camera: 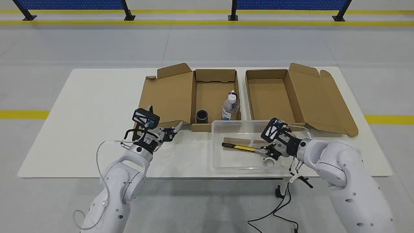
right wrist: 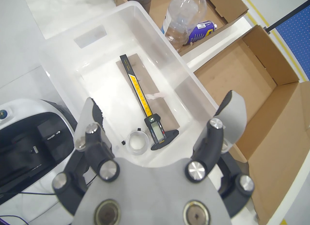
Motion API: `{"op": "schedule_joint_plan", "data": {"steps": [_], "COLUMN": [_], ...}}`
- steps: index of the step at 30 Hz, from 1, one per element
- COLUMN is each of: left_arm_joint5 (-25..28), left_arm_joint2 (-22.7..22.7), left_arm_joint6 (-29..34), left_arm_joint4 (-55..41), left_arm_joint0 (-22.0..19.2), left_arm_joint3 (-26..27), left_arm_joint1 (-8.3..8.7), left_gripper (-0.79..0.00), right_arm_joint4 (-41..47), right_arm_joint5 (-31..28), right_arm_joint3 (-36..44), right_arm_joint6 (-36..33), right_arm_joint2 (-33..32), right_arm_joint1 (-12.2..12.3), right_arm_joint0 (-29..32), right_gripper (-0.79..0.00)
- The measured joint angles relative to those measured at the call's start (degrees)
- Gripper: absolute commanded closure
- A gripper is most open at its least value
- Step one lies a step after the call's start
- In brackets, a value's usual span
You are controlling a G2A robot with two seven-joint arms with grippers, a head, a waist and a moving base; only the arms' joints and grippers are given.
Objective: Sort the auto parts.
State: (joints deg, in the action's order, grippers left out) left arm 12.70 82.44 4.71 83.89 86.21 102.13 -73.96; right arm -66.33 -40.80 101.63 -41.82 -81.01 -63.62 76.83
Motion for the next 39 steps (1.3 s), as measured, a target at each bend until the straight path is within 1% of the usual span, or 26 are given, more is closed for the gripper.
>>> {"op": "schedule_joint_plan", "data": {"steps": [3,16,19,22,26,28,30,32,35,39], "left_arm_joint5": [0.00,0.00,0.00,0.00,0.00,0.00,0.00,0.00,0.00,0.00], "left_arm_joint2": [0.00,0.00,0.00,0.00,0.00,0.00,0.00,0.00,0.00,0.00], "left_arm_joint6": [0.00,0.00,0.00,0.00,0.00,0.00,0.00,0.00,0.00,0.00], "left_arm_joint4": [0.00,0.00,0.00,0.00,0.00,0.00,0.00,0.00,0.00,0.00], "left_arm_joint0": [0.00,0.00,0.00,0.00,0.00,0.00,0.00,0.00,0.00,0.00], "left_arm_joint3": [0.00,0.00,0.00,0.00,0.00,0.00,0.00,0.00,0.00,0.00], "left_arm_joint1": [0.00,0.00,0.00,0.00,0.00,0.00,0.00,0.00,0.00,0.00], "left_gripper": [-0.785,-0.785,-0.785,-0.785,-0.785,-0.785,-0.785,-0.785,-0.785,-0.785], "right_arm_joint4": [1.19,1.16,-2.57,-3.63,-3.16,-1.30,0.98,1.79,4.01,6.51], "right_arm_joint5": [1.20,1.18,-0.11,-0.47,1.28,2.63,3.95,6.34,8.60,9.81], "right_arm_joint3": [-0.34,-0.25,2.45,4.43,7.14,7.47,7.21,6.72,4.56,0.72], "right_arm_joint6": [-0.16,-0.08,-0.85,-4.75,-15.66,-21.29,-25.30,-28.14,-30.27,-31.48], "right_arm_joint2": [0.11,0.14,0.12,0.53,2.61,3.69,4.55,6.37,9.18,14.37], "right_arm_joint1": [0.04,0.05,0.41,0.66,0.81,0.80,0.86,1.34,2.52,4.59], "right_arm_joint0": [-0.60,-0.66,-1.16,-2.39,-5.29,-6.99,-8.53,-9.99,-11.95,-15.02], "right_gripper": [-0.785,-0.785,-0.785,-0.785,-0.785,-0.785,-0.785,-0.785,-0.785,-0.785]}}
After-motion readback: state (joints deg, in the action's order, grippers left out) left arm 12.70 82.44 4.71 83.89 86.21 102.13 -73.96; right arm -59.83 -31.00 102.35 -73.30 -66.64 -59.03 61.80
